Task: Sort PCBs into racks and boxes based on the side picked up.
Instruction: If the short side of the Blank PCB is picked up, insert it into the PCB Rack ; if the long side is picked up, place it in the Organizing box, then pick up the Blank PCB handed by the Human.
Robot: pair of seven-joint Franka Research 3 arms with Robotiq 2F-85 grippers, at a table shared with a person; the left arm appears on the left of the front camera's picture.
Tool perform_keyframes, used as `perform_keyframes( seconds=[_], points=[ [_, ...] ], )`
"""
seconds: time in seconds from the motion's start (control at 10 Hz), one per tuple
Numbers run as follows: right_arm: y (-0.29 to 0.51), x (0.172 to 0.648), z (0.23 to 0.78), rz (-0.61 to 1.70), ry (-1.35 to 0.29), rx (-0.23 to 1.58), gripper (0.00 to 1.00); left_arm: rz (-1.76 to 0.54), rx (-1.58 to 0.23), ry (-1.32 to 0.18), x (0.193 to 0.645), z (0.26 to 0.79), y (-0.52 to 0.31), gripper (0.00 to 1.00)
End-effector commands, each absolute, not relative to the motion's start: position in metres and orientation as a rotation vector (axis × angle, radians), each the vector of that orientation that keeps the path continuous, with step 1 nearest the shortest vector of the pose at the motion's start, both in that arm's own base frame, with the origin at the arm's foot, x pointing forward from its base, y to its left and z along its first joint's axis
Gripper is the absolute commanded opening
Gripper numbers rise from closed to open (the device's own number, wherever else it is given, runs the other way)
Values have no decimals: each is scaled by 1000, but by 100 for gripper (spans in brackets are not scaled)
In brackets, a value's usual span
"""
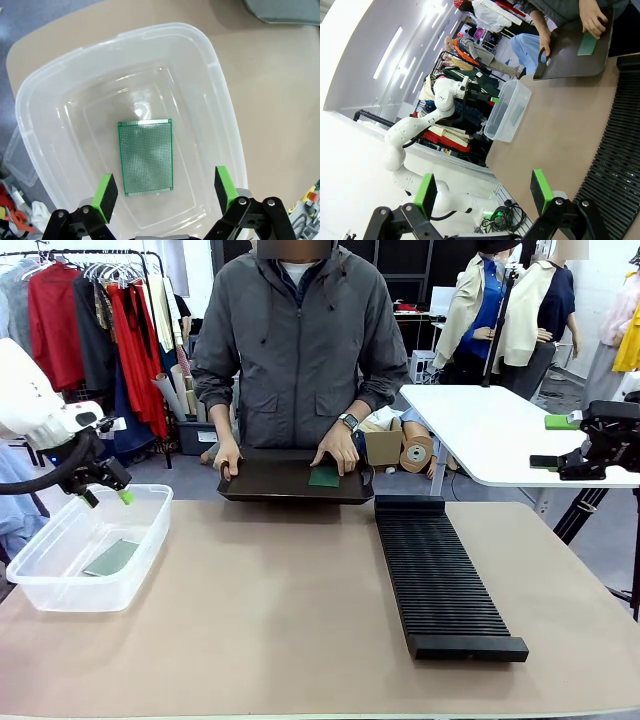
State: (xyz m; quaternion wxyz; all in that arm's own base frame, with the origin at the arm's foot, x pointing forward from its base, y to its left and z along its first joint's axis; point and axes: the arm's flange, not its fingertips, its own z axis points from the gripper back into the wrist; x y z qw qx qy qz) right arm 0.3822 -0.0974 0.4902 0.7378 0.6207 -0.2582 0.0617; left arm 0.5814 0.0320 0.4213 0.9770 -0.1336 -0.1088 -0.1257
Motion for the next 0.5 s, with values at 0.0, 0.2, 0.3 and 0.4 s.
perform_keyframes(
  seconds=[0.0,0.2,0.3,0.4],
  points=[
    [-97,382,492,138,-571,1371,100,-214,-245,-212,576,412,31,100],
    [-97,382,492,138,-571,1371,100,-213,-251,-203,576,411,29,100],
    [-97,382,492,138,-571,1371,100,-212,-252,-202,576,411,29,100],
    [-97,382,492,138,-571,1371,100,-211,-254,-198,578,409,27,100]
  ],
)
